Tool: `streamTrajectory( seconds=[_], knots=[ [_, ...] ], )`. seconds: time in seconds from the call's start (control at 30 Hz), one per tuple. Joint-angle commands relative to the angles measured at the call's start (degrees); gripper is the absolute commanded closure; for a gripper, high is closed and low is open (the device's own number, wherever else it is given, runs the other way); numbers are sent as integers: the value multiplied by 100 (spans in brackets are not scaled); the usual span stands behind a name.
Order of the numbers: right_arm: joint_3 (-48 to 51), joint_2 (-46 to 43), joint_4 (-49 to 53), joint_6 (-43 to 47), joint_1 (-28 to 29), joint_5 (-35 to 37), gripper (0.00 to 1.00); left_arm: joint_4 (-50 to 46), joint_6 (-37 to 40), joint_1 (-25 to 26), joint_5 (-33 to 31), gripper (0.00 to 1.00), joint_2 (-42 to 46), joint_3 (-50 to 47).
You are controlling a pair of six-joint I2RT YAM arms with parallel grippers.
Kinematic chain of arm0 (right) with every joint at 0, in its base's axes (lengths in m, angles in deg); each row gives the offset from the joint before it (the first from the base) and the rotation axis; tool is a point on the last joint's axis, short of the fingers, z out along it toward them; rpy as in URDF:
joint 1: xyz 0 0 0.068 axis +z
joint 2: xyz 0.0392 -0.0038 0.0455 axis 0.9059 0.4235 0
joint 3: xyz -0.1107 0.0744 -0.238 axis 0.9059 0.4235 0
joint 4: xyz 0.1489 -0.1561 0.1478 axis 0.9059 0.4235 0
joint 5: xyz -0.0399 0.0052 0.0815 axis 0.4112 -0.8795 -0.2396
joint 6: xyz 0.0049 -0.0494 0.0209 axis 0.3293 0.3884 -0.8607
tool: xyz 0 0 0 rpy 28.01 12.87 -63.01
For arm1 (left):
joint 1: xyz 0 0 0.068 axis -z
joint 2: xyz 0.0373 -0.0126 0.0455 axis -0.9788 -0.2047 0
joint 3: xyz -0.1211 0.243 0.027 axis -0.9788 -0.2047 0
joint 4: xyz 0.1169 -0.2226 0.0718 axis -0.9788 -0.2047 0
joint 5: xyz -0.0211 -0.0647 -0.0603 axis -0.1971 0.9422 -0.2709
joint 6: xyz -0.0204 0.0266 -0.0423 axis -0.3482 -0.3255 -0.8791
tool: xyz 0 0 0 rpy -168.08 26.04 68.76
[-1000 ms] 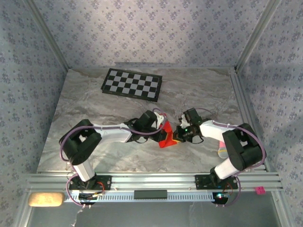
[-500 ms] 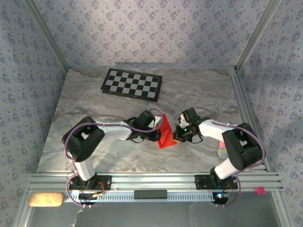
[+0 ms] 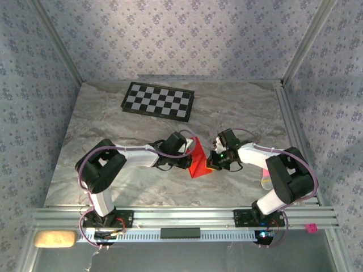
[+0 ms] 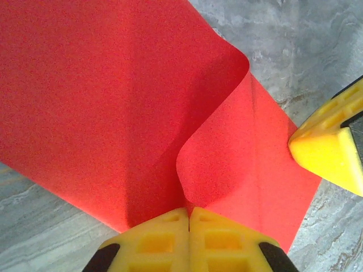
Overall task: Fold a paper plane with a square sheet of paper (pick it up from the middle)
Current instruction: Fold the triangle a second time at the center of the table.
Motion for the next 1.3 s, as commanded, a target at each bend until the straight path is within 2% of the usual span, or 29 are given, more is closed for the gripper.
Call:
streamTrajectory(
  seconds=[0.0,1.27],
  knots=[
    [3,177,361,50,61,300,98,-122,95,-34,-99,99,-22,123],
    [26,271,366,51,84,359,98,-181,132,-27,-380,98,13,88]
  ],
)
